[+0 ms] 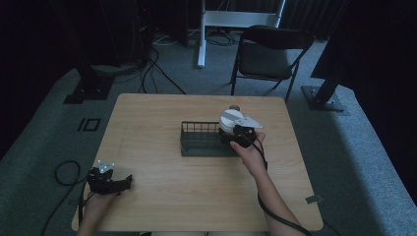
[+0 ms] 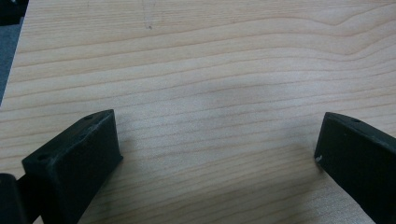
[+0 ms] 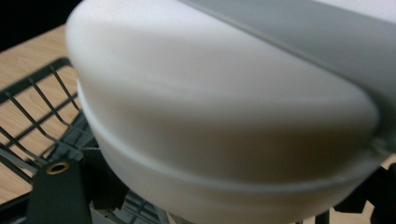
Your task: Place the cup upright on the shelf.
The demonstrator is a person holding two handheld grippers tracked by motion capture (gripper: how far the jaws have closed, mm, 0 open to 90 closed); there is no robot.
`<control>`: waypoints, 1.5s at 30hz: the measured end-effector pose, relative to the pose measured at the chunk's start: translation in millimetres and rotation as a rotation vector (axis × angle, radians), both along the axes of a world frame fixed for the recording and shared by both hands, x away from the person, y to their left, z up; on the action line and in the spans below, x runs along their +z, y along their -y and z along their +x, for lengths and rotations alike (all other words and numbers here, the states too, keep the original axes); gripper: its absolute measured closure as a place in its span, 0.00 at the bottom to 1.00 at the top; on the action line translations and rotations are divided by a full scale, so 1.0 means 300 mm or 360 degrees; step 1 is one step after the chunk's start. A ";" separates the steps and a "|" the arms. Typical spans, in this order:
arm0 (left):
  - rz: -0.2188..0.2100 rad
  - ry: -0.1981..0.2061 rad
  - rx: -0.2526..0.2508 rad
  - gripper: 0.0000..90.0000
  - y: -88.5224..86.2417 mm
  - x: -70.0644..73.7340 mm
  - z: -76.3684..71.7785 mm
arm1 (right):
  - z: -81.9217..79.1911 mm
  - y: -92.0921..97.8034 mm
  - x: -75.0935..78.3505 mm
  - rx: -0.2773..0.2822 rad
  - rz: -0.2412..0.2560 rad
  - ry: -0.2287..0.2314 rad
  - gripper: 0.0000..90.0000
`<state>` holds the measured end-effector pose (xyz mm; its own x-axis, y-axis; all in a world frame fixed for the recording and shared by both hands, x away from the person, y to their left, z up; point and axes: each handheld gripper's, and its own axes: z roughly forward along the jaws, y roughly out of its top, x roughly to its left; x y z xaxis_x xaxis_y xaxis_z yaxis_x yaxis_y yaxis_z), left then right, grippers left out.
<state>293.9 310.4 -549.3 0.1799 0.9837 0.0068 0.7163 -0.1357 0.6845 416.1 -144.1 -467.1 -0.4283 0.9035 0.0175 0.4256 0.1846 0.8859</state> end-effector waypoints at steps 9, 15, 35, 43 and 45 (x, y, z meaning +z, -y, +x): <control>0.0000 0.0000 0.0000 0.00 0.000 0.000 0.000 | 0.010 -0.012 -0.026 0.0020 -0.0056 -0.0037 0.21; 0.0000 0.0000 -0.0001 0.00 0.000 0.000 0.000 | 0.014 -0.009 -0.043 0.0028 -0.0043 -0.0071 0.21; 0.0000 0.0000 0.0000 0.00 0.000 0.000 0.000 | -0.014 0.010 -0.042 0.0063 0.0026 0.0033 0.14; 0.0000 0.0000 0.0000 0.00 0.000 0.000 0.000 | -0.037 0.020 -0.040 0.0076 0.0065 0.0037 0.14; 0.0000 0.0000 0.0000 0.00 0.000 0.000 0.000 | -0.042 0.025 -0.039 0.0071 0.0056 0.0044 0.14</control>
<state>293.9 310.4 -549.3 0.1801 0.9836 0.0068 0.7164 -0.1359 0.6844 403.4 -151.6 -478.7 -0.4689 0.8825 0.0364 0.3927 0.1714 0.9036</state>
